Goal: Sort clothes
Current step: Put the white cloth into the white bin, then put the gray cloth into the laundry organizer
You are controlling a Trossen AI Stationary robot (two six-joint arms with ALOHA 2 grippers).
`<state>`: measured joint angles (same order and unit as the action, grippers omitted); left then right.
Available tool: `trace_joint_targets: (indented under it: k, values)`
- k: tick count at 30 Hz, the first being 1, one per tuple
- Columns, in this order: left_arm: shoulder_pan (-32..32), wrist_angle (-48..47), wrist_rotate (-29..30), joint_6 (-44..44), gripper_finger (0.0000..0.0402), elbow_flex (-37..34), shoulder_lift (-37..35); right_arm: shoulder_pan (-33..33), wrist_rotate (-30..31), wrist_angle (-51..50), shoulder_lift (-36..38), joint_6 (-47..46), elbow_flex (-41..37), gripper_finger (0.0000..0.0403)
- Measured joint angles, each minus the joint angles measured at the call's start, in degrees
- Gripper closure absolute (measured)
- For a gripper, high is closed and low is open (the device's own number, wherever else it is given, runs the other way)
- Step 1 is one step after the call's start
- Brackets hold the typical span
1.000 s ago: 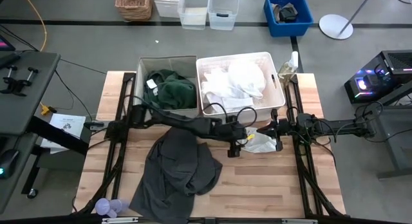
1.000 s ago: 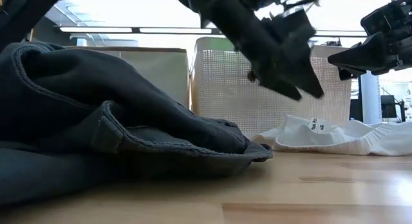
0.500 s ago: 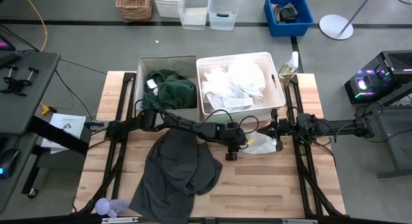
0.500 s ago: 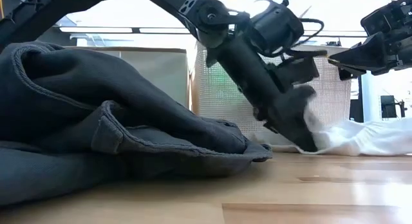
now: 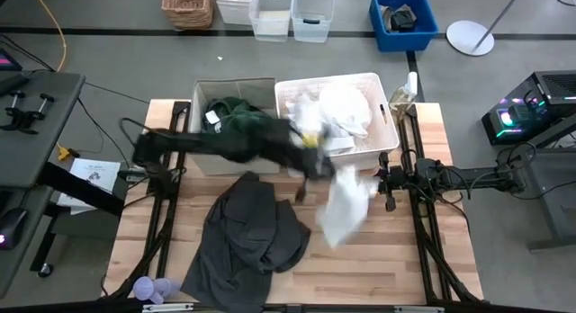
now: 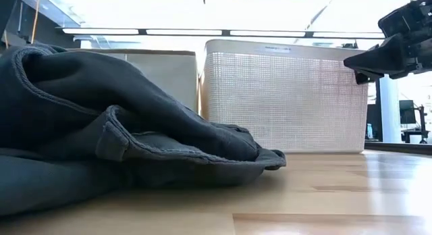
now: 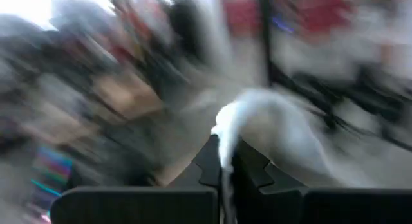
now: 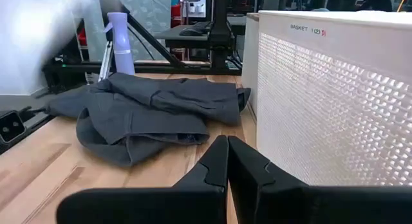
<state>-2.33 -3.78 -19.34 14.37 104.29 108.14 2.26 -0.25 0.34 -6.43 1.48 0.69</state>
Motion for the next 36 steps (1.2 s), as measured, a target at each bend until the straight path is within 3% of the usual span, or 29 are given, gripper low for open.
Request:
trace_joint_targets:
  k: [5,11,14,17,23,27,30,36]
  values:
    - [7.8,10.0,13.3,5.1,0.04,-0.2,-4.1,0.0,0.0,0.0,0.0,0.0,0.0,0.0402]
    - [18.1,3.9,21.9,5.2,0.0399,1.2,-3.2,0.0,0.0,0.0,0.0,0.0,0.0,0.0402]
    - [21.5,-5.5,25.8,-1.4,0.0386,0.8,-0.5,0.0,0.0,0.0,0.0,0.0,0.0,0.0402]
    - [23.1,-13.0,23.4,-8.4,0.035,0.4,1.9,0.0,0.0,0.0,0.0,0.0,0.0,0.0402]
    - [23.7,-19.5,20.8,-20.8,0.0237,0.9,2.7,0.0,0.0,0.0,0.0,0.0,0.0,0.0402]
    - [22.8,-18.5,7.7,-27.2,0.0163,0.7,1.4,0.0,0.0,0.0,0.0,0.0,0.0,0.0402]
    - [21.4,-18.6,0.5,-28.5,0.0122,1.2,-1.0,0.0,0.0,0.0,0.0,0.0,0.0,0.0402]
    - [13.7,-32.3,-1.7,-24.5,0.0097,0.8,-6.2,0.0,0.0,0.0,0.0,0.0,0.0,0.0402]
